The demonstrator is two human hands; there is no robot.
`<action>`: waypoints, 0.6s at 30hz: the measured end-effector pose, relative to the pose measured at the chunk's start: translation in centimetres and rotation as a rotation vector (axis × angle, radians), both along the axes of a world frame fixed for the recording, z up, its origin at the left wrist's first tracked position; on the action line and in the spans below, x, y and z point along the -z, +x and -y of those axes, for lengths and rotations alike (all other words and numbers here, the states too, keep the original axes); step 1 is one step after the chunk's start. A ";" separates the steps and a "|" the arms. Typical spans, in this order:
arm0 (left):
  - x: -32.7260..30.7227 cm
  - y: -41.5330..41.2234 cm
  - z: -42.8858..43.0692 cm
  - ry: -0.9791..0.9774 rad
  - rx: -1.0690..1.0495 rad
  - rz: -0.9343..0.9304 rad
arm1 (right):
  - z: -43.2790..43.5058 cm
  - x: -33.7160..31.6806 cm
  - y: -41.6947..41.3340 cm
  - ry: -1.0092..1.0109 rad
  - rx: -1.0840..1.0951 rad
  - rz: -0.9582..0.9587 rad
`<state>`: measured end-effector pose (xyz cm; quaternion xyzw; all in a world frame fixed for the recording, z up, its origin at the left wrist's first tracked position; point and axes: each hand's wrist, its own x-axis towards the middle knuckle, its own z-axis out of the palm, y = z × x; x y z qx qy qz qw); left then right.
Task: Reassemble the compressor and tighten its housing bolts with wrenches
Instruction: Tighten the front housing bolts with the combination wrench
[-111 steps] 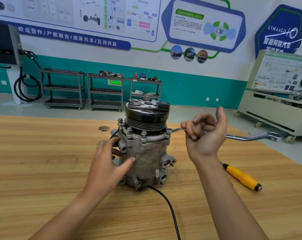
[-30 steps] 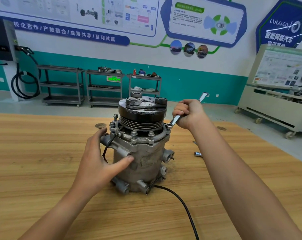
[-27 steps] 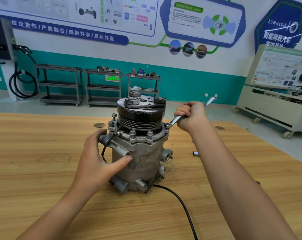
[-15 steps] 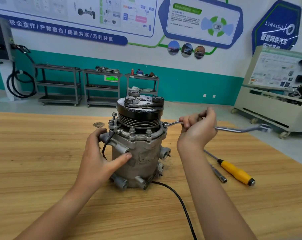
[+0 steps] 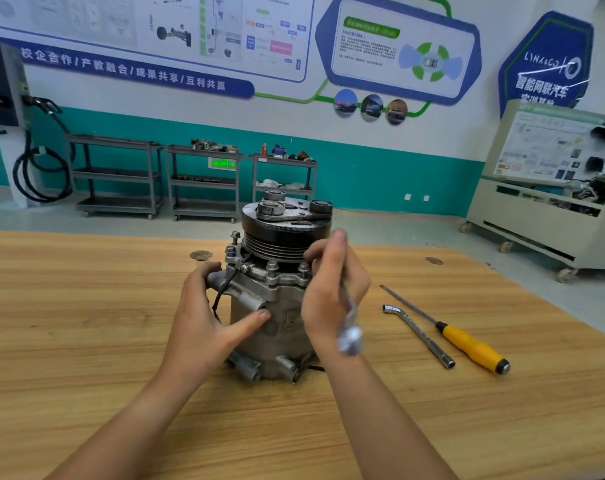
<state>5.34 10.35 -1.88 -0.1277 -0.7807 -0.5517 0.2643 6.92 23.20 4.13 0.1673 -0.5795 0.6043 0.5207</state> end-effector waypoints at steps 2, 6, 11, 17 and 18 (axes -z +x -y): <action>-0.1 0.0 0.0 -0.003 0.000 -0.002 | -1.0 -2.2 -0.1 -0.237 -0.144 0.086; 0.0 0.0 0.0 -0.018 -0.003 -0.003 | -5.7 -7.1 -1.7 -0.721 -0.522 0.208; 0.0 -0.1 0.0 -0.022 -0.011 -0.002 | -8.6 -8.3 -5.3 -0.812 -0.726 0.619; 0.1 -0.2 -0.1 -0.017 -0.022 -0.009 | -8.8 -6.9 -7.7 -0.895 -0.897 0.803; 0.1 -0.2 -0.1 -0.017 -0.019 -0.008 | -8.8 -6.9 -8.0 -0.889 -0.907 0.825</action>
